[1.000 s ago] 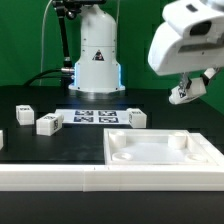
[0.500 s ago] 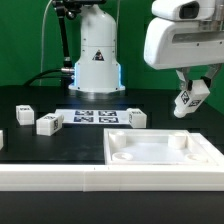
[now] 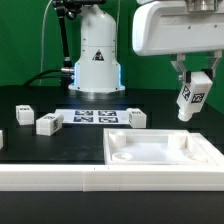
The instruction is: Assemble one leg
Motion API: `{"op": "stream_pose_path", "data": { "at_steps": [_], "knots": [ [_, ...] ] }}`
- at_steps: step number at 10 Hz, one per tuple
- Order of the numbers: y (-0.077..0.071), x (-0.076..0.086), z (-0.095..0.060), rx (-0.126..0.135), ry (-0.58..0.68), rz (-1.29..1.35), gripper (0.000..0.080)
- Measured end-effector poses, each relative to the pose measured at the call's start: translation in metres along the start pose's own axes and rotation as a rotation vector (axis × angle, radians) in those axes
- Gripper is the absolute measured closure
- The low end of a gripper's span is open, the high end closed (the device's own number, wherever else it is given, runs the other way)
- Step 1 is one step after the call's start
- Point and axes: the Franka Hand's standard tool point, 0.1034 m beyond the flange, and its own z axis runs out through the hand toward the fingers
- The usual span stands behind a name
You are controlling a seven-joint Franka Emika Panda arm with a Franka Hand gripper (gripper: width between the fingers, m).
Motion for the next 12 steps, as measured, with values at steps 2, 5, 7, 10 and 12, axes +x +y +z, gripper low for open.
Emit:
{"op": "stream_pose_path", "data": {
  "at_steps": [2, 5, 7, 10, 12],
  "knots": [
    [0.002, -0.001, 0.002, -0.015, 0.126, -0.002, 0.0507],
    [0.007, 0.012, 0.01, -0.018, 0.173, 0.001, 0.0507],
    [0.012, 0.03, 0.016, -0.02, 0.193, -0.015, 0.0507],
    [0.016, 0.037, 0.02, -0.023, 0.197, -0.019, 0.0507],
    [0.016, 0.037, 0.02, -0.022, 0.196, -0.019, 0.0507]
  ]
}}
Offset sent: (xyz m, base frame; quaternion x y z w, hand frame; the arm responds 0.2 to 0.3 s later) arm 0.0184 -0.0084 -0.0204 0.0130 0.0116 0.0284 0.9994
